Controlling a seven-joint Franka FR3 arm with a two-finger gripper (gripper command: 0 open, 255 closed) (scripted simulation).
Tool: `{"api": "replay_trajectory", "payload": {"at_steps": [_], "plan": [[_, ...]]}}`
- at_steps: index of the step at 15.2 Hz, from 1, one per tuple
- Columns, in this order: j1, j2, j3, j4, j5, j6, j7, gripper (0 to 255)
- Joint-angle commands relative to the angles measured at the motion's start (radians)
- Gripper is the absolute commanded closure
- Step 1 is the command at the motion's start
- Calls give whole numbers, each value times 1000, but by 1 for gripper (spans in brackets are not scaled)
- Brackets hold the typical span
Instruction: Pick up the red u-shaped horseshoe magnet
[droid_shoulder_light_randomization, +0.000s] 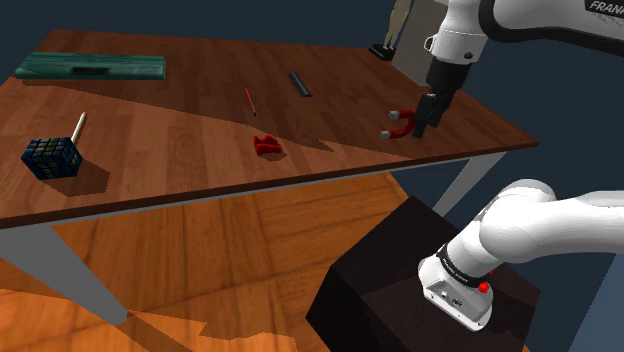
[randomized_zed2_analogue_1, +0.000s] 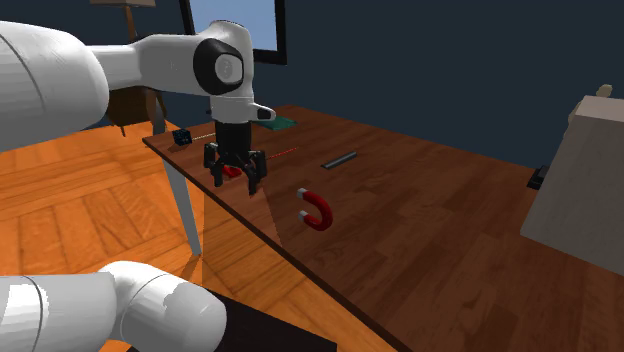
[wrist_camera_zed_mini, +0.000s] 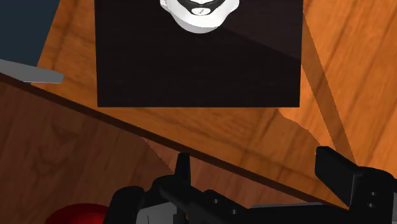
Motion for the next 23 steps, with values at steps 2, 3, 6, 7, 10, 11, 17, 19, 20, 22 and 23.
{"api": "replay_trajectory", "payload": {"at_steps": [2,3,6,7,10,11,17,19,20,22,23], "plan": [[12,-6,-32,-12,-30,14,-83,0],[25,-8,-66,-22,-61,30,-164,0],[65,2,-167,-37,-147,88,-408,0],[78,11,-201,-37,-173,110,-488,0],[124,56,-303,-23,-240,182,-727,0],[142,76,-337,-14,-258,207,-806,0],[267,230,-527,80,-300,349,-1261,0],[266,232,-532,55,-304,377,-1261,0],[265,234,-535,43,-306,390,-1260,0],[264,237,-541,19,-309,418,-1260,0],[263,240,-544,7,-311,431,-1260,0]]}}
